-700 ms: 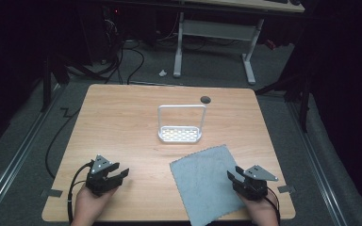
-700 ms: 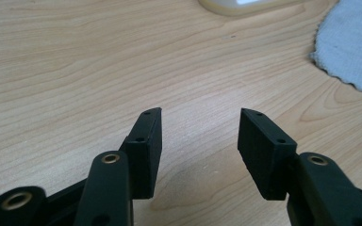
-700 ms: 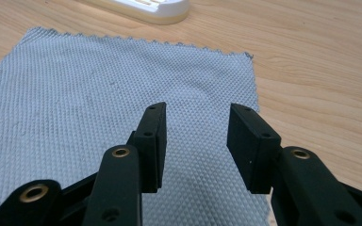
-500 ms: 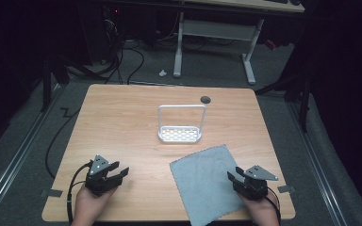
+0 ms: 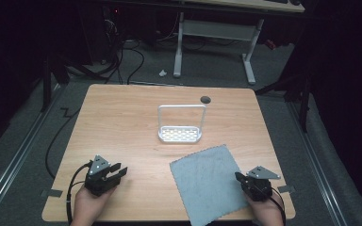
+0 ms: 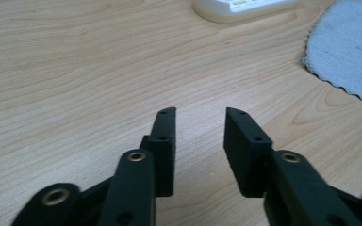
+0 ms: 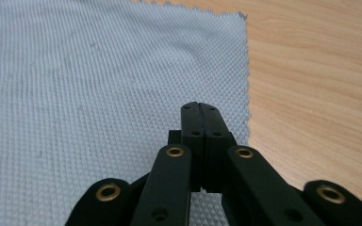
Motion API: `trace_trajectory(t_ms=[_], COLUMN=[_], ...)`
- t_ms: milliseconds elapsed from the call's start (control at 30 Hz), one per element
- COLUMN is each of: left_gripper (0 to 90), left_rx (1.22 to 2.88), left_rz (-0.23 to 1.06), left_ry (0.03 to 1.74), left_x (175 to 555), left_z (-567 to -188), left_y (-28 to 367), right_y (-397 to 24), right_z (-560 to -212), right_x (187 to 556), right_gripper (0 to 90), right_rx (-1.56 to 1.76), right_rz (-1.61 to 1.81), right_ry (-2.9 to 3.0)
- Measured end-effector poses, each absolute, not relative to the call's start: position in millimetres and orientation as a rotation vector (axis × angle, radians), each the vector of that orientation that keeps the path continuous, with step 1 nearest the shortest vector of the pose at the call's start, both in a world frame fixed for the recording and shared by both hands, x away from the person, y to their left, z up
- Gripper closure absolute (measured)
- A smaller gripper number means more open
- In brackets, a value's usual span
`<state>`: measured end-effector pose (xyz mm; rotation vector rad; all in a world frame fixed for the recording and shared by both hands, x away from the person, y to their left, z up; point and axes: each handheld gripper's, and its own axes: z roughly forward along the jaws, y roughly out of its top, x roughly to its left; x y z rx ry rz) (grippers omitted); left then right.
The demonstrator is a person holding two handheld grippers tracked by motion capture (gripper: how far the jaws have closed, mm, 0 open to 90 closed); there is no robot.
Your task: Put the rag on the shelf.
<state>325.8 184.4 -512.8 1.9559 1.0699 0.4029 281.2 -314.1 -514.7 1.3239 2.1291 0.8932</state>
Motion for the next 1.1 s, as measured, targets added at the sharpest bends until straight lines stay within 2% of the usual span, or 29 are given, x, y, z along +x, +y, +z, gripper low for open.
trace_trajectory(t_ms=[133, 300, 433, 700, 867, 1100], left_gripper=[77.9, 79.2, 79.3, 81.8, 88.4, 89.6], left_rx=[1.953, 1.917, 1.97, 2.078, 2.162, 2.214], left_rz=[0.382, 0.321, 0.293, 0.191, 0.142, 0.166], left_ry=[1.058, 1.061, 1.011, 0.863, 0.773, 0.751], left_x=[324.4, 321.5, 316.7, 298.4, 285.1, 282.5], left_z=[-511.7, -509.6, -510.5, -515.9, -521.4, -526.3], left_y=[183.0, 179.2, 160.1, 101.1, 65.8, 53.8], right_y=[-312.8, -302.7, -294.0, -271.1, -258.7, -258.5], right_z=[-518.1, -522.2, -522.8, -523.6, -523.8, -524.1], right_x=[282.6, 282.5, 280.8, 279.7, 278.3, 278.4], right_gripper=[90.0, 90.0, 90.0, 90.0, 90.0, 90.0], right_rx=[1.341, 1.315, 1.291, 1.203, 1.149, 1.147], right_rz=[0.859, 0.862, 0.89, 0.922, 0.927, 0.94], right_ry=[2.15, 2.22, 2.249, 2.312, 2.342, 2.349])
